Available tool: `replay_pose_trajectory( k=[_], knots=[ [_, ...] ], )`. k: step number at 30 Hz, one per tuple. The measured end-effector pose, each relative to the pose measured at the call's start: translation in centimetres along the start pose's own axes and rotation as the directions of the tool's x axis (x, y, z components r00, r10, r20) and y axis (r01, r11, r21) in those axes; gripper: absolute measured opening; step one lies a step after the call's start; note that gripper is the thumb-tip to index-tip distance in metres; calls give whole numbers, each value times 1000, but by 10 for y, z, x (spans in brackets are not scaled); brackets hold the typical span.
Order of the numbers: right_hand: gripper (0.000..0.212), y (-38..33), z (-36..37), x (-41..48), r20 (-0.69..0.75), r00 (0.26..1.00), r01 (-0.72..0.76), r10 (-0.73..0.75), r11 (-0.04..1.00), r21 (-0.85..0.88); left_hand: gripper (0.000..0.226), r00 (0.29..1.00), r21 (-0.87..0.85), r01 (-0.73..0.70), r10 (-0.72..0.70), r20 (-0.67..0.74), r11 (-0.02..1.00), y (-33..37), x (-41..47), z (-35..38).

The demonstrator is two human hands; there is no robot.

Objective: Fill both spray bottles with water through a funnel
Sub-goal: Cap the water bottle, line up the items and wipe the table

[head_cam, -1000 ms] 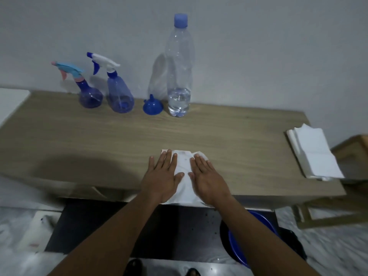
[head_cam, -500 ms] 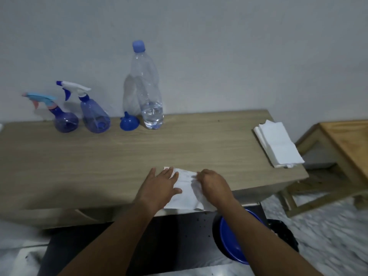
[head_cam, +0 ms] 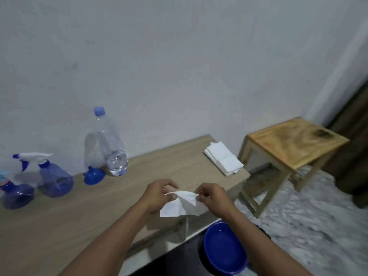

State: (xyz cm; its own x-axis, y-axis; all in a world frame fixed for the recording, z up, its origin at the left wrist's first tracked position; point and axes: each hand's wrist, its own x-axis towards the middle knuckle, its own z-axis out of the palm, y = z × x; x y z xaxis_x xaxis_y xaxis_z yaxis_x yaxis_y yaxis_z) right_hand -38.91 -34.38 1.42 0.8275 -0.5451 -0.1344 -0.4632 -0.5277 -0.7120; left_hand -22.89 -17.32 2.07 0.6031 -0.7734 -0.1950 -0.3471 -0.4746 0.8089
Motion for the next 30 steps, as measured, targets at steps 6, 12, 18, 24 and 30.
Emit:
replay_pose_trajectory(
  k=[6,12,18,24,30],
  knots=[
    [11,22,-64,-44,-201,969,-115,140,984,134,14,974,-83,-121,134,180,989,70,29,38],
    [14,95,-115,-62,-316,883,-290,346,933,213,11,938,-44,-142,148,312,989,117,78,129],
    [17,220,-141,-34,-373,771,-476,517,856,202,10,913,25,-168,146,381,985,130,158,260],
    [21,363,-146,14,-362,673,-622,645,758,195,24,904,162,-133,53,425,978,112,250,398],
    [22,478,-125,55,-351,616,-694,705,696,181,21,893,243,-123,0,450,962,79,316,507]
  ],
)
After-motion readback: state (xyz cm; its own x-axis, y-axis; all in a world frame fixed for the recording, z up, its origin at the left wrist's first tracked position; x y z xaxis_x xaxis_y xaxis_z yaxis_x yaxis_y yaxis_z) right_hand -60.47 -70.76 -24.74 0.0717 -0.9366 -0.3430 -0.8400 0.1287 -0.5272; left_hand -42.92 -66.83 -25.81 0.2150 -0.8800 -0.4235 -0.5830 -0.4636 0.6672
